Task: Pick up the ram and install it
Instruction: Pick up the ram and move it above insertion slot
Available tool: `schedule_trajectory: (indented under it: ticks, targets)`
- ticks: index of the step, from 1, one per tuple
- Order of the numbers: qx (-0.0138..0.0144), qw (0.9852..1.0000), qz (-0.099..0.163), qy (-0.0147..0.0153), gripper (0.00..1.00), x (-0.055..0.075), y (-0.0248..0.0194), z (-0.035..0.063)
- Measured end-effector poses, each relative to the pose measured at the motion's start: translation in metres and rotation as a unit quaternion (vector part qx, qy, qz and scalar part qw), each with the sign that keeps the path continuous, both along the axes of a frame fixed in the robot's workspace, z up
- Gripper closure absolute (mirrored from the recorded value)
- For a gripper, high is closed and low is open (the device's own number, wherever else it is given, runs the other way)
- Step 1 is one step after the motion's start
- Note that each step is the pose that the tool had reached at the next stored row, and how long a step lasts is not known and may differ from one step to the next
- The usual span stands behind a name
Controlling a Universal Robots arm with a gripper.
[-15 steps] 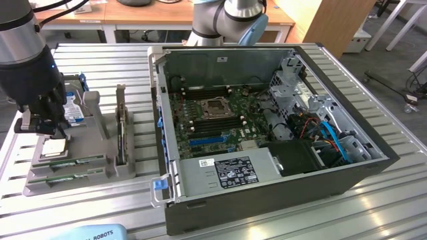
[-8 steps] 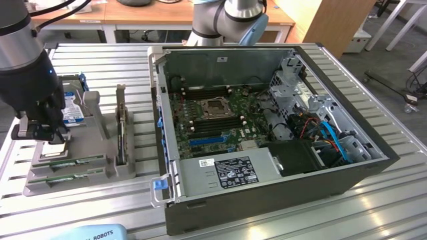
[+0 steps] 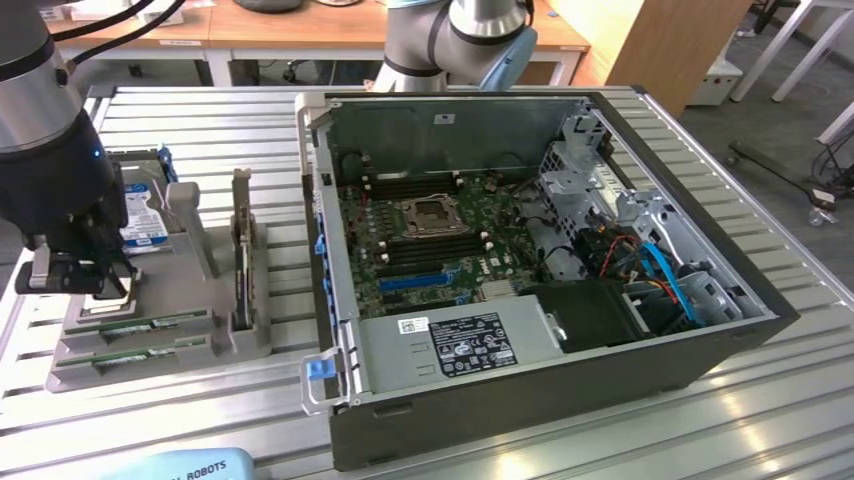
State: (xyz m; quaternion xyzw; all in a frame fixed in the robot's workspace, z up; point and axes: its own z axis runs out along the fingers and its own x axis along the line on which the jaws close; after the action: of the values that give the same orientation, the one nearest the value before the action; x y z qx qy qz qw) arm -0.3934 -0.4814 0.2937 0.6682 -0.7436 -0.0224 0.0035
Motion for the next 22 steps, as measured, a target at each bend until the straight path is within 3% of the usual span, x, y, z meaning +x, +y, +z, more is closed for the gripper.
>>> schedule_trajectory:
  ticks: [10, 14, 22]
  targets:
    - [0.0001, 1.0000, 0.000, -0.0001, 0.71, 0.000, -0.0001, -0.0033]
    - [0.0000, 1.0000, 0.000, -0.0003, 0.71, 0.000, -0.0001, -0.0186]
    - [0.0000, 1.0000, 0.000, -0.0005, 0.71, 0.000, -0.0001, -0.0289]
